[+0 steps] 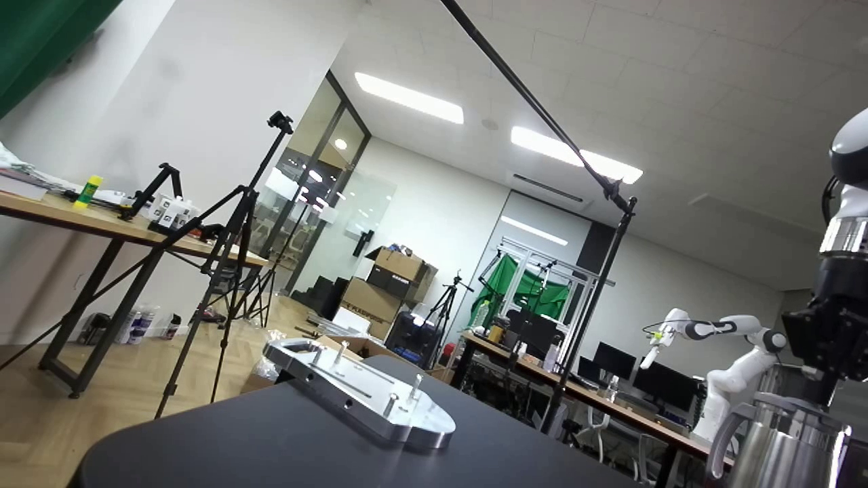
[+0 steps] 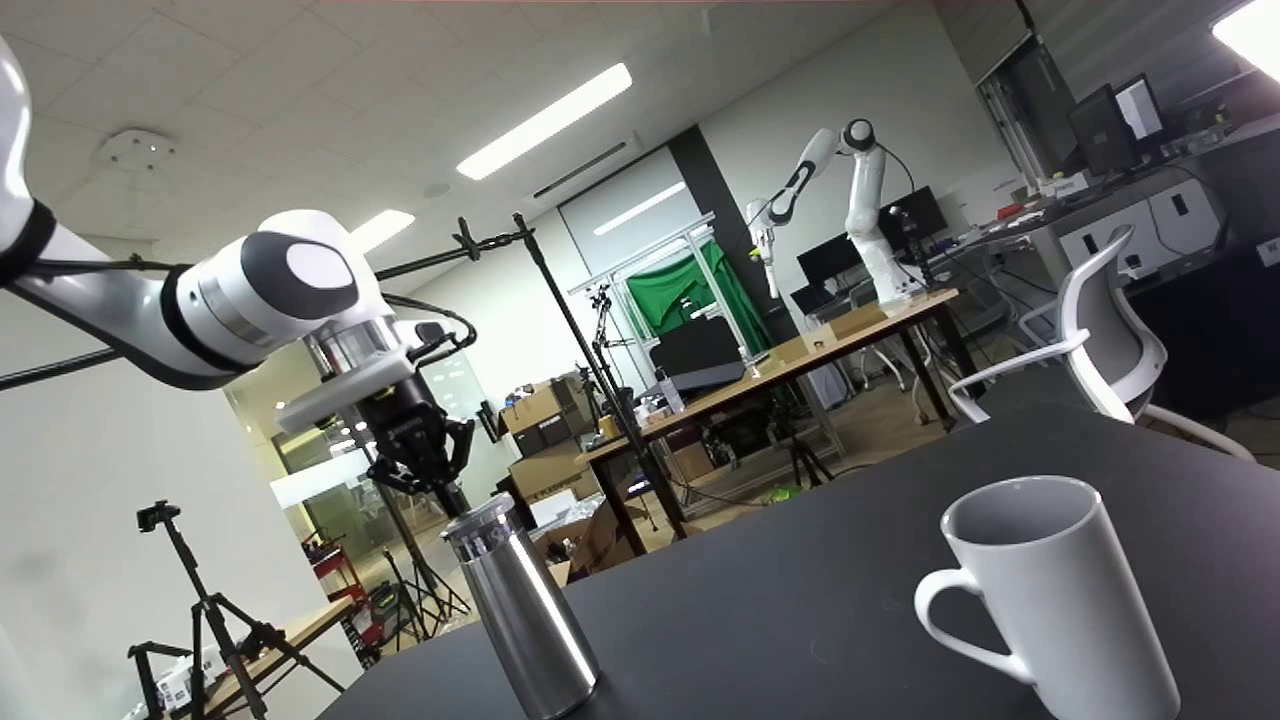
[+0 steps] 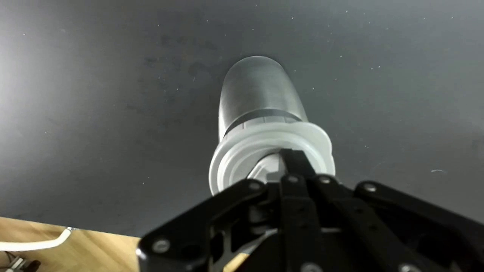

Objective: Press down on the top of the flask

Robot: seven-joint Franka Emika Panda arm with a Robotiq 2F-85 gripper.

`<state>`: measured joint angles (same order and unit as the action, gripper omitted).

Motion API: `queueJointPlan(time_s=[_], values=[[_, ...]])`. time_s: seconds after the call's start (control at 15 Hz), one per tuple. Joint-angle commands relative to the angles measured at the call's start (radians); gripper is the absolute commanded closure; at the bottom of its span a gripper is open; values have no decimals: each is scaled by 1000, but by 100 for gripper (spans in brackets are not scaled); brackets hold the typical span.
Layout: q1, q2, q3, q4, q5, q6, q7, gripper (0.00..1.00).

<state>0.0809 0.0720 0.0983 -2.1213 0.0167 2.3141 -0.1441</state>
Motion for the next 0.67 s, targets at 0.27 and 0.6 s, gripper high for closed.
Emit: queueJointPlan(time_s=[0.27, 0.6], values=[[5, 6, 0, -12, -11, 23, 1, 100], [-11, 52, -12, 17, 43, -60, 14, 100]])
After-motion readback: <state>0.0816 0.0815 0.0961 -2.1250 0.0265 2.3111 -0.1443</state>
